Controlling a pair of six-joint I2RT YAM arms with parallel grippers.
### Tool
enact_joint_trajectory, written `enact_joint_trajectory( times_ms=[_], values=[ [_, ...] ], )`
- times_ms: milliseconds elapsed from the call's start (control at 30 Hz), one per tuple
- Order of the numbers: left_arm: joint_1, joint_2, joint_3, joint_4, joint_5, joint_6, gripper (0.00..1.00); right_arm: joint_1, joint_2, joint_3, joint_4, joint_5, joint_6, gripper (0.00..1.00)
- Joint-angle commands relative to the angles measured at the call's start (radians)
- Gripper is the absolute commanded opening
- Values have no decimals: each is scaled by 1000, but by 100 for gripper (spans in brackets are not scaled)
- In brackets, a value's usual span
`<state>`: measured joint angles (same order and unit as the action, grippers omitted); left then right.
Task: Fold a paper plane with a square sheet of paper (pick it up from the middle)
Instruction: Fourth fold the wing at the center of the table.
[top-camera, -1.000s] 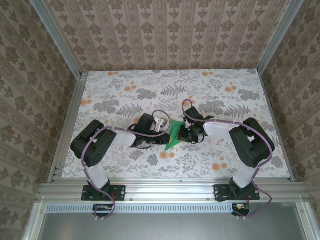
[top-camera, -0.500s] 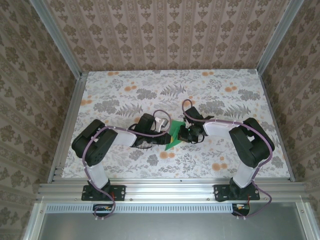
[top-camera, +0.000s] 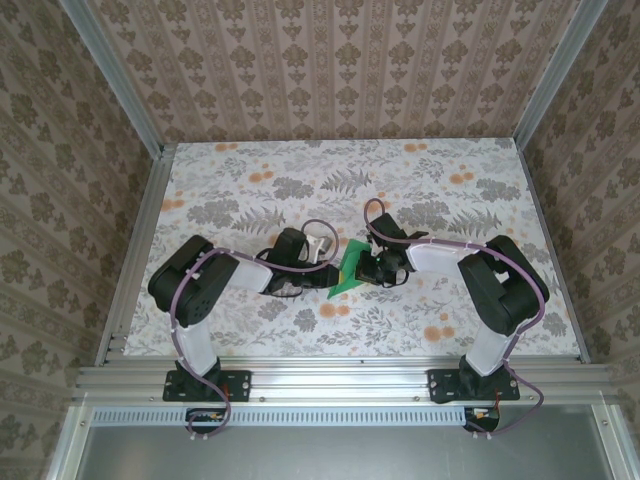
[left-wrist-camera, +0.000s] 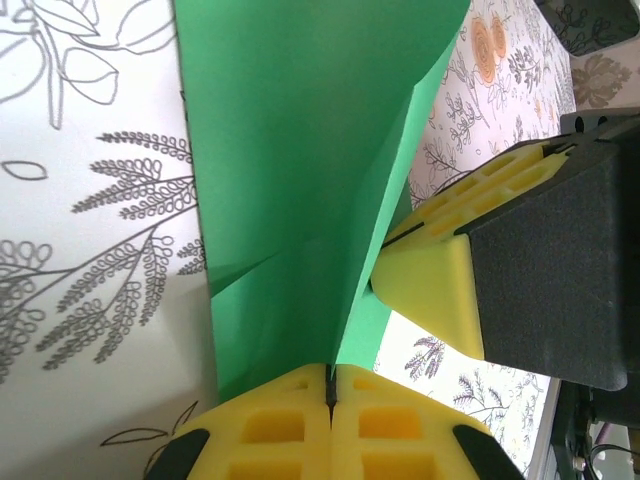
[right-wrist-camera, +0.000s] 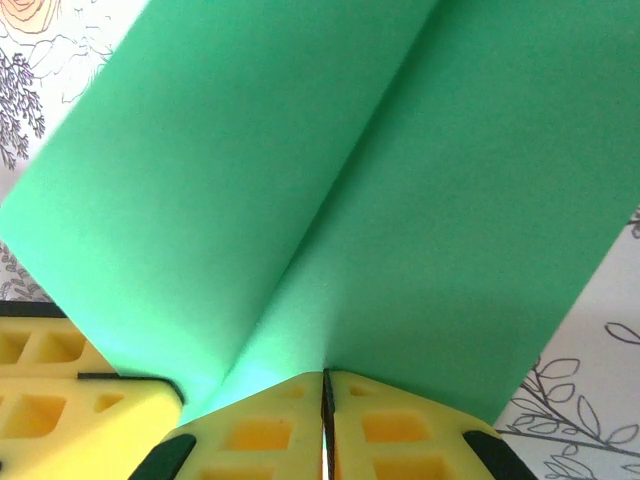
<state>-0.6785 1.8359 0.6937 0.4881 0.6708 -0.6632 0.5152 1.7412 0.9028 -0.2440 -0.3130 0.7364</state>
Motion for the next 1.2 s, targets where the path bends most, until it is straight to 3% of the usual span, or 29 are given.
enact_joint_trajectory(
  times_ms=[0,833,1167],
  values=[
    [14,14,-4,27,35,-11,0,5,34,10,-77,45,7,11],
    [48,57,36,-3,109,8,0,6,25,22,-88,42,-9,12],
    [57,79,40,-32,118,-6,0,-6,-92,-11,96,-32,47,16]
  ],
)
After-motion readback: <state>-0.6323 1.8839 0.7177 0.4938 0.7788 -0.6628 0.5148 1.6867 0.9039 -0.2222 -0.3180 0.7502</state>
